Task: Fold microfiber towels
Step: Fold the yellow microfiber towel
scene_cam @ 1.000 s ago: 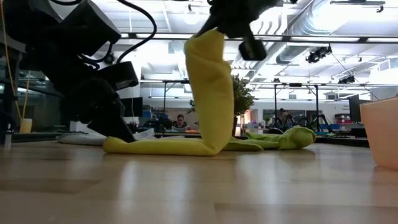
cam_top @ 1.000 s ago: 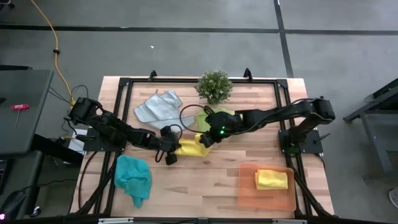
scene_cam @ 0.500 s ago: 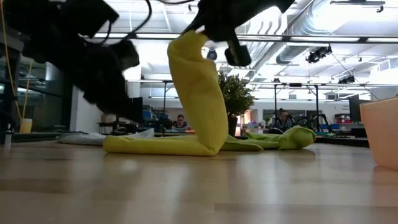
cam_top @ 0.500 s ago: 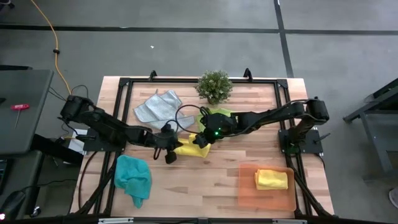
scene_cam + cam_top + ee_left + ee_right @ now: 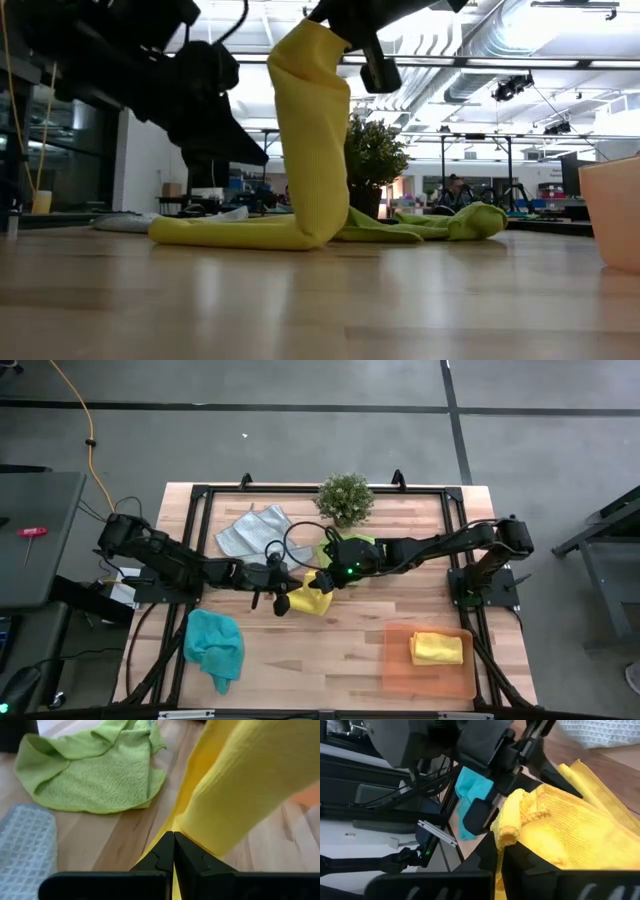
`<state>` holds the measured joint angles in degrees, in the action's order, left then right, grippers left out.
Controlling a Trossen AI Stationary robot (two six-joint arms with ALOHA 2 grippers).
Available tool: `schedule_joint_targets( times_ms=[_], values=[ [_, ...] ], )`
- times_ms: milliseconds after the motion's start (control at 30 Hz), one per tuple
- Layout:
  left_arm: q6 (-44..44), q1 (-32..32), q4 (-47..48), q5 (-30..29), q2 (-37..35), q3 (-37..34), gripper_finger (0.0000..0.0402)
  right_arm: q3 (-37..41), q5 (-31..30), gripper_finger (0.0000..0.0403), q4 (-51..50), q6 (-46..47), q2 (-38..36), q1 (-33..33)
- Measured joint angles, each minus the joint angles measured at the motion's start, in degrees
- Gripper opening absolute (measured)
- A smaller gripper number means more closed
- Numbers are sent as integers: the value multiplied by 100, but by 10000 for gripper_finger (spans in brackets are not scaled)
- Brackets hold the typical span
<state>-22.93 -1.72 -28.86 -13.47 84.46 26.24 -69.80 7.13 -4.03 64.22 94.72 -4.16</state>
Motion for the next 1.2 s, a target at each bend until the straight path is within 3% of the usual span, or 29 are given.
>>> schedule_joint_targets(
  times_ms=[300,500,667,900,1200],
  values=[
    [-92,9,-1009,240,614,10,0,24,-9,0,-27,2,13,0],
    [-105,9,-1161,421,1074,372,0,24,-97,0,-44,3,13,0],
    [-107,3,-1146,844,1423,790,0,31,-107,0,-94,3,17,0],
    [-110,3,-1124,850,1802,1213,0,33,-201,0,-131,1,17,-7],
    [-17,66,-68,839,1403,1204,0,33,-236,0,-127,-14,22,-2]
  ],
)
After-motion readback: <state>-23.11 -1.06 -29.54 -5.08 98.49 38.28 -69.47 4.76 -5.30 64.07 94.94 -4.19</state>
